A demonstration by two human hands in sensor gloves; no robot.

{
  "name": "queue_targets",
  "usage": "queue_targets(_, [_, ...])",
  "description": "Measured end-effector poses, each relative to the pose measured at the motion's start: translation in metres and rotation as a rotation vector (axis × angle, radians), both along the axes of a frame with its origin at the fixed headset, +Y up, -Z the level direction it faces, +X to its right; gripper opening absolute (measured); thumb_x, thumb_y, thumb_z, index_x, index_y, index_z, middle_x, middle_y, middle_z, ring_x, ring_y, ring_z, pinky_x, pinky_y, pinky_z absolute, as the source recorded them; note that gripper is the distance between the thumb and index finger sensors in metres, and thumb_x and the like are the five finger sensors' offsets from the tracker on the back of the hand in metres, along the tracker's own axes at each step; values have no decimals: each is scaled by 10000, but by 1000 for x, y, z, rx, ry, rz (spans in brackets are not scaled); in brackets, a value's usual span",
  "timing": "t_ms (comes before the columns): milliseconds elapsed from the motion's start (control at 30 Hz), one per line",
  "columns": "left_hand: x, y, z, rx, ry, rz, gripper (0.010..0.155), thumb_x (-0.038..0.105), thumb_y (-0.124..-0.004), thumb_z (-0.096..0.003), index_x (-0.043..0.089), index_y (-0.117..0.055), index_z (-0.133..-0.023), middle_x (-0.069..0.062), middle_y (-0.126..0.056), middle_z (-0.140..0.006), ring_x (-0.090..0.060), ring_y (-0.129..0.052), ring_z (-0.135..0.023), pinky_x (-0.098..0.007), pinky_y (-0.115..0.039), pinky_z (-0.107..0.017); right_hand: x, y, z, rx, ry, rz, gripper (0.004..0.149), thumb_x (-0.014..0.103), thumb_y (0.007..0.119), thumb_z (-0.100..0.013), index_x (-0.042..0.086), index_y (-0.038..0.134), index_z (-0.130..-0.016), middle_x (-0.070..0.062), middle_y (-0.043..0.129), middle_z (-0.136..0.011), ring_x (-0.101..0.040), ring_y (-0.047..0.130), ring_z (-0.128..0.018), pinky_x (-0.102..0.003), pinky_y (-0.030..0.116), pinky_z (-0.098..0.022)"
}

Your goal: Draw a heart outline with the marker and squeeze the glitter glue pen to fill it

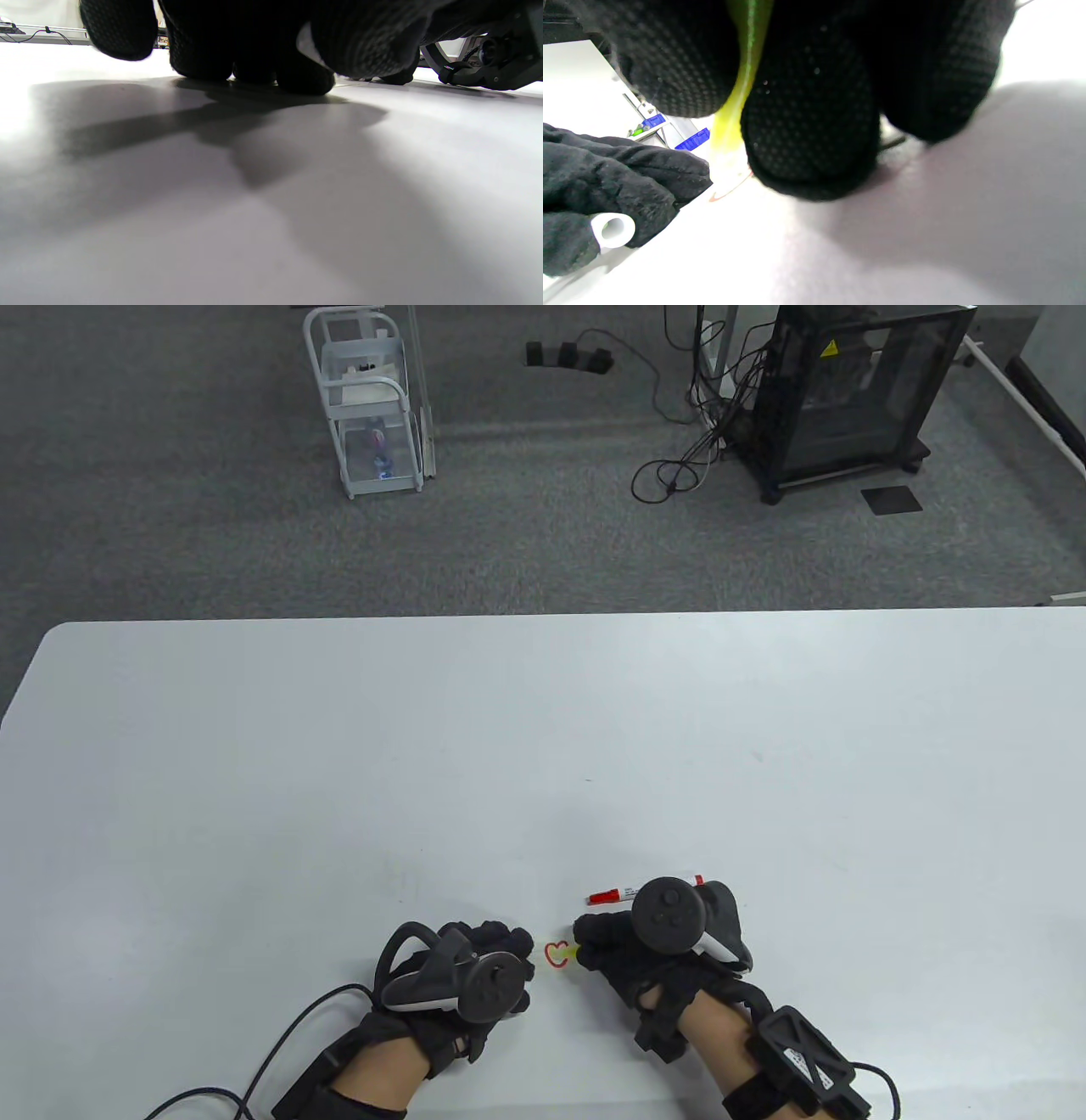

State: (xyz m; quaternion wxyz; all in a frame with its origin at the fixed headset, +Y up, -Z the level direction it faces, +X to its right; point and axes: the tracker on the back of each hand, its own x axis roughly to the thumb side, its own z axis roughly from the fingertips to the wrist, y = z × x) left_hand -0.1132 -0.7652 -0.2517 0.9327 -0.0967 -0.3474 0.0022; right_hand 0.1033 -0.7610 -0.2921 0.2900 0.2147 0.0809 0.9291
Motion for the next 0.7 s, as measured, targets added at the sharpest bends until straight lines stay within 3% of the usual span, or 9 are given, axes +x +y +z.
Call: queue_targets(700, [-1,0,0,-4,0,3,462,497,-745,-498,254,-791,-888,4,-726,-1103,-288,-731,-1009,-556,-664,-689,3,-1,-1,5,-42,-12,474,360,864,-424,84,896,-809,-106,1051,-593,-123,1114,-309,-353,960,-276])
